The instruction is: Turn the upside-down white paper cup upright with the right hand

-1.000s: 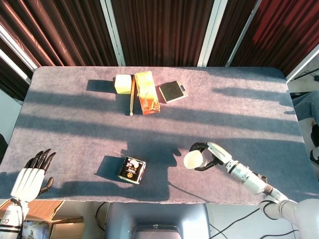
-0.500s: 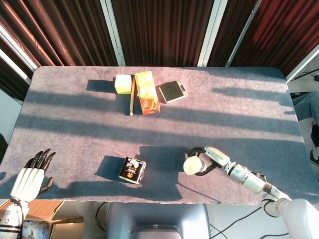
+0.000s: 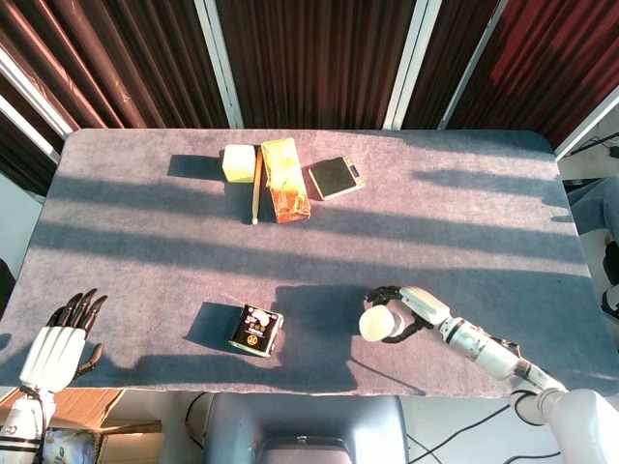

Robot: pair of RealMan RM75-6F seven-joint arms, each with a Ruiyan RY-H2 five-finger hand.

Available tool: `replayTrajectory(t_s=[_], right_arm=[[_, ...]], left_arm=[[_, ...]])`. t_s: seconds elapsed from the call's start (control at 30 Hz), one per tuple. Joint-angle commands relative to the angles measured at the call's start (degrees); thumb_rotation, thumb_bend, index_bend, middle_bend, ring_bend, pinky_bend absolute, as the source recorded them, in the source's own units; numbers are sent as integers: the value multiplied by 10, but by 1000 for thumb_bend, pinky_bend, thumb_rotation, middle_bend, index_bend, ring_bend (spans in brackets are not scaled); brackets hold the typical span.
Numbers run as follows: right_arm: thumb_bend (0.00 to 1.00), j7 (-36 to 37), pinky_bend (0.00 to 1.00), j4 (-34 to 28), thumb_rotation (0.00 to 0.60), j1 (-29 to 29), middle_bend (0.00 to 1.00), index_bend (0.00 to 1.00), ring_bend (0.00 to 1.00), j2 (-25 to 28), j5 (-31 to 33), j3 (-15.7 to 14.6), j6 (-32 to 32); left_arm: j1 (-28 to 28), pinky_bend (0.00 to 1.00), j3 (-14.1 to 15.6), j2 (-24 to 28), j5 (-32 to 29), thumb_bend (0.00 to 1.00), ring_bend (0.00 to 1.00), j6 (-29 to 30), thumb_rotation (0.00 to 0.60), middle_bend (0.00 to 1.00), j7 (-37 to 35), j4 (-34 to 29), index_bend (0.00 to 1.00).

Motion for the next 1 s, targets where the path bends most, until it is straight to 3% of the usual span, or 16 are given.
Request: replayTrajectory(t_s=[0.03, 0.3, 0.53, 0.77, 1.0], right_arm=[[169, -2, 418, 0, 600, -1, 380, 567, 295, 1, 0, -1, 2], [170, -22, 401, -9, 600, -7, 364, 567, 280, 15, 0, -4, 12], [169, -61, 303, -29, 600, -9, 286, 534, 187, 39, -3, -14, 0], [169, -123, 88, -69, 600, -11, 90, 364, 9, 69, 3, -13, -11], [169, -182, 12, -133, 600, -16, 0, 158, 0, 112, 4, -7, 10]], left_arm=[[0, 201, 0, 0, 0, 409, 0, 0, 600, 13, -1, 0, 94], [0, 200, 0, 0, 0, 408, 0, 0, 600, 13, -1, 0, 94], [0, 201, 0, 0, -1, 408, 0, 0, 600, 13, 0, -1, 94], [0, 200, 0, 1, -1, 408, 0, 0, 600, 13, -1, -1, 94], [0, 200, 0, 1, -2, 408, 0, -1, 600, 13, 0, -1, 94]])
